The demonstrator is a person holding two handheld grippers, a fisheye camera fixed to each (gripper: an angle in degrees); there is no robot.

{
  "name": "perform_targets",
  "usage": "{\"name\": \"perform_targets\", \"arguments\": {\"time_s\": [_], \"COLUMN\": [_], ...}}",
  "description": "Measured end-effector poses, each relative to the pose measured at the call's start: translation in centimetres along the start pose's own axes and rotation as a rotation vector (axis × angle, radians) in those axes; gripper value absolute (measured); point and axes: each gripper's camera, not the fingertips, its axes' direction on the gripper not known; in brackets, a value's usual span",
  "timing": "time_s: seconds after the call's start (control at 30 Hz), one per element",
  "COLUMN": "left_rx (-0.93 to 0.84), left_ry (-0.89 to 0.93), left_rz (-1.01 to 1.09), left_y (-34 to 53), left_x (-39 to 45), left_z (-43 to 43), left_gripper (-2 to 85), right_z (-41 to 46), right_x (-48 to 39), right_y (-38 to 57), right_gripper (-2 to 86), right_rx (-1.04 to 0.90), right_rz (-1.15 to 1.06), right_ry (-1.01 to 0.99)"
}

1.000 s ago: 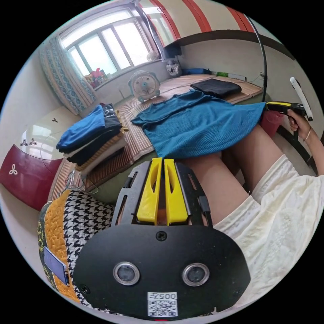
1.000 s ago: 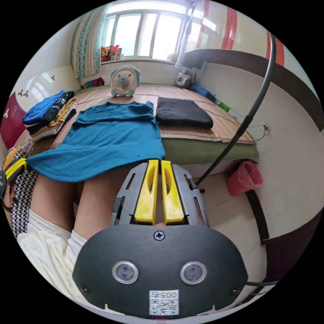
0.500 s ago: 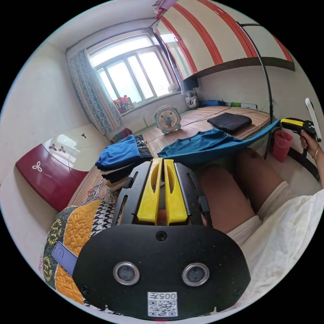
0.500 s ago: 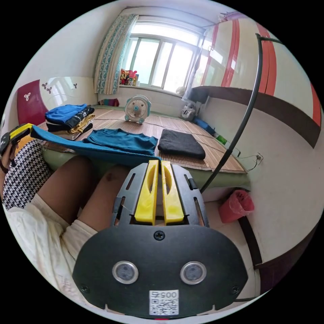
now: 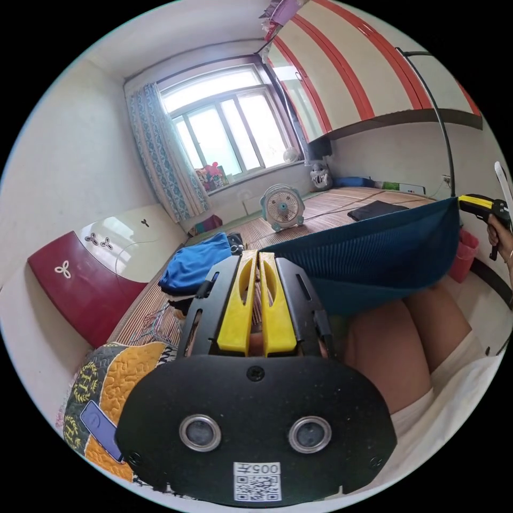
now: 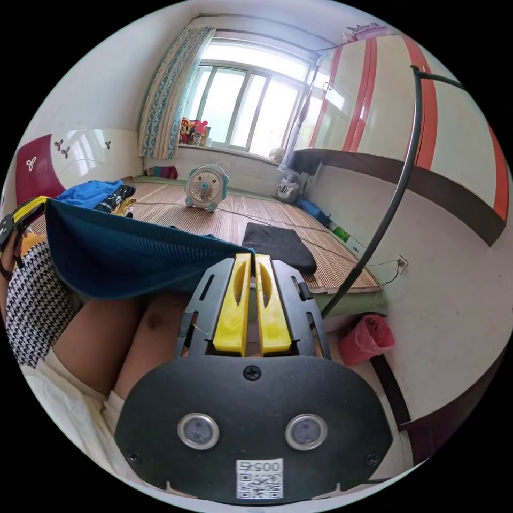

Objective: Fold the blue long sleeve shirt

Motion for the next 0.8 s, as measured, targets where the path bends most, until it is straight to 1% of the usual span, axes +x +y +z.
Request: {"name": "perform_targets", "arguments": {"time_s": [0.2,0.37,0.43,0.47,0.53,0.67,0.73,0.8], "left_rx": [-0.031,-0.106,-0.227,-0.248,-0.304,-0.413,-0.515,-0.576], "left_ry": [-0.018,-0.026,-0.035,-0.029,0.007,0.005,0.003,0.019], "left_rz": [-0.002,-0.035,-0.061,-0.077,-0.119,-0.121,-0.111,-0.124], "left_y": [-4.0,-7.7,-9.6,-9.9,-11.3,-13.1,-14.2,-14.5], "left_x": [-0.5,-1.1,-1.4,-1.5,-1.9,-1.4,-0.9,-0.6], "left_z": [7.9,16.9,22.8,24.3,29.8,38.2,43.1,46.4], "left_gripper": [0.1,0.1,0.2,0.1,0.1,0.1,0.1,0.1], "right_z": [6.2,14.8,18.2,20.5,24.3,33.8,37.6,41.1], "right_x": [0.0,0.3,0.3,0.4,0.4,-0.5,-1.0,-1.7], "right_y": [-4.4,-9.7,-11.7,-12.9,-14.7,-18.1,-19.1,-19.7], "right_gripper": [-1.4,-1.4,-1.4,-1.4,-1.3,-1.4,-1.4,-1.3], "right_rx": [-0.035,-0.106,-0.151,-0.181,-0.238,-0.357,-0.417,-0.489], "right_rz": [0.007,0.058,0.074,0.095,0.128,0.181,0.18,0.159], "right_ry": [0.003,-0.022,-0.041,-0.062,-0.086,-0.096,-0.103,-0.085]}}
